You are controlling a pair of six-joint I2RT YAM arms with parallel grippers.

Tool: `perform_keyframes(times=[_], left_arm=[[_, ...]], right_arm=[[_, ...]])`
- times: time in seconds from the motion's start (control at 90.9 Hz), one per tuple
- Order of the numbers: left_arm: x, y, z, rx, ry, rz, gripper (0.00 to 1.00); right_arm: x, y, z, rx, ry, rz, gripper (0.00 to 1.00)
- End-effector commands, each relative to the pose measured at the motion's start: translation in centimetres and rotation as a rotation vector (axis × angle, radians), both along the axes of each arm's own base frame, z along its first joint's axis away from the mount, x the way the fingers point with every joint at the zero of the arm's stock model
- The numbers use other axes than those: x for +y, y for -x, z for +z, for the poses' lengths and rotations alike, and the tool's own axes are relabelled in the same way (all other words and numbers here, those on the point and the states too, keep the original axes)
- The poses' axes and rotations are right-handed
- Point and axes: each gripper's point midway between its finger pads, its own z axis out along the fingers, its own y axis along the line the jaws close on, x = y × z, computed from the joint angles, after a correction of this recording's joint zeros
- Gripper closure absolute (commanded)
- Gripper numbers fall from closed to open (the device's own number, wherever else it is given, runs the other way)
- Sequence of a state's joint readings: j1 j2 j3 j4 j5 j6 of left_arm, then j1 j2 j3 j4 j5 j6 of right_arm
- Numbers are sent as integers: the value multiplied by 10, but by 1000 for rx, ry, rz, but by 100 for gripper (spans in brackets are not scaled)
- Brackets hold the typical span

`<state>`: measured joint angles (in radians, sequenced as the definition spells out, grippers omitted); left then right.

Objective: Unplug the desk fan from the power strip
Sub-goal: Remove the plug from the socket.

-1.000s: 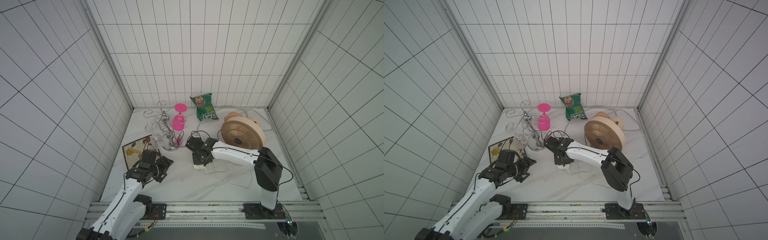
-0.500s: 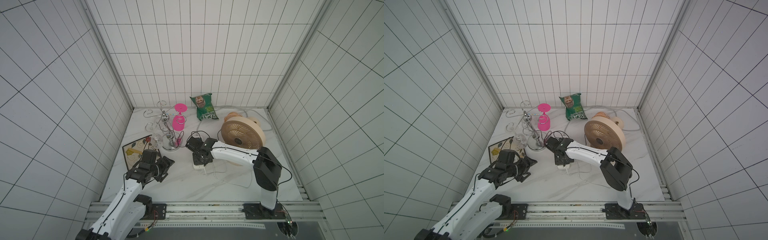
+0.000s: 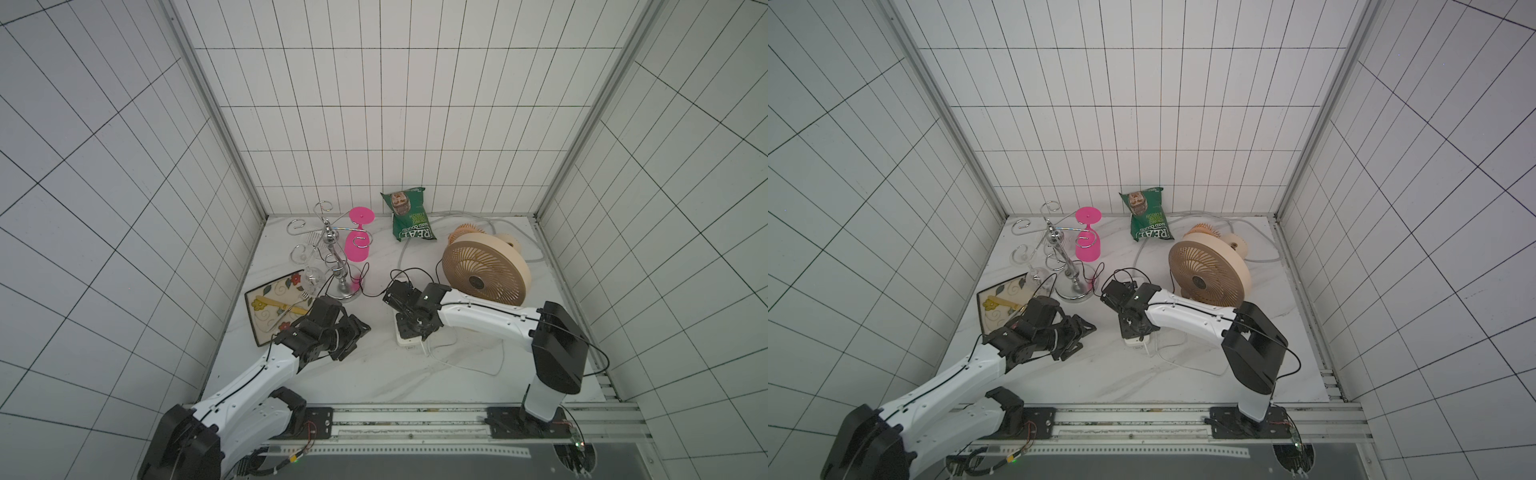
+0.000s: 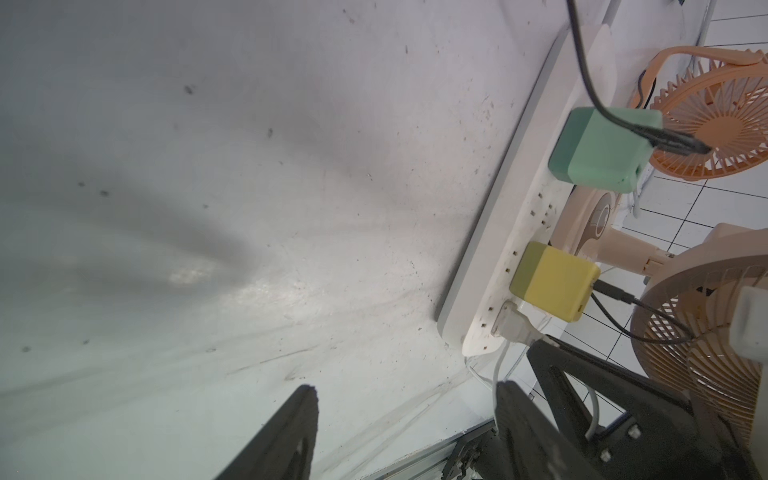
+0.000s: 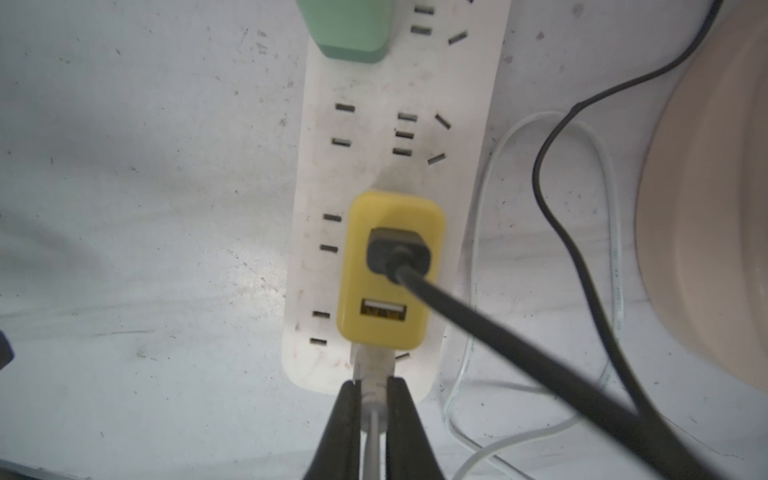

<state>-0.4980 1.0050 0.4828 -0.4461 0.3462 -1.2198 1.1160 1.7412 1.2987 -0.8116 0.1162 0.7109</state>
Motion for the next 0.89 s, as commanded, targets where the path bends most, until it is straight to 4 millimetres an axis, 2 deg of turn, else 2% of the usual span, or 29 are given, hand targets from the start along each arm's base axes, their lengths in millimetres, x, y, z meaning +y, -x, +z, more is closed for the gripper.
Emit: perform_keyframes(times=[0.0,0.132,0.198,0.385,0.572,0.671,0.77,0.88], left_arm=[[-19,-21,10,-67,36,-3,39],[-46,-30,12,-81,44,-58,42],[-51,-34,8,-63,29,-65,41],[-36,-41,3,-36,-38,0,40],[5,-37,-9,17,-62,120,38],[20,-36,-10,8,-75,136,38],[16,-39,-5,-21,-63,101,38],[-7,-45,-2,-35,-8,15,38]], right_arm=[[-2,6,14,-30,-41,30,99],[-6,12,13,-35,-79,37,99],[0,13,13,-37,-119,54,99],[27,12,13,-38,-174,166,99],[40,12,12,-46,-135,338,100],[46,21,9,-5,-148,428,100],[50,33,5,48,-164,482,100],[48,36,1,62,-158,489,100]])
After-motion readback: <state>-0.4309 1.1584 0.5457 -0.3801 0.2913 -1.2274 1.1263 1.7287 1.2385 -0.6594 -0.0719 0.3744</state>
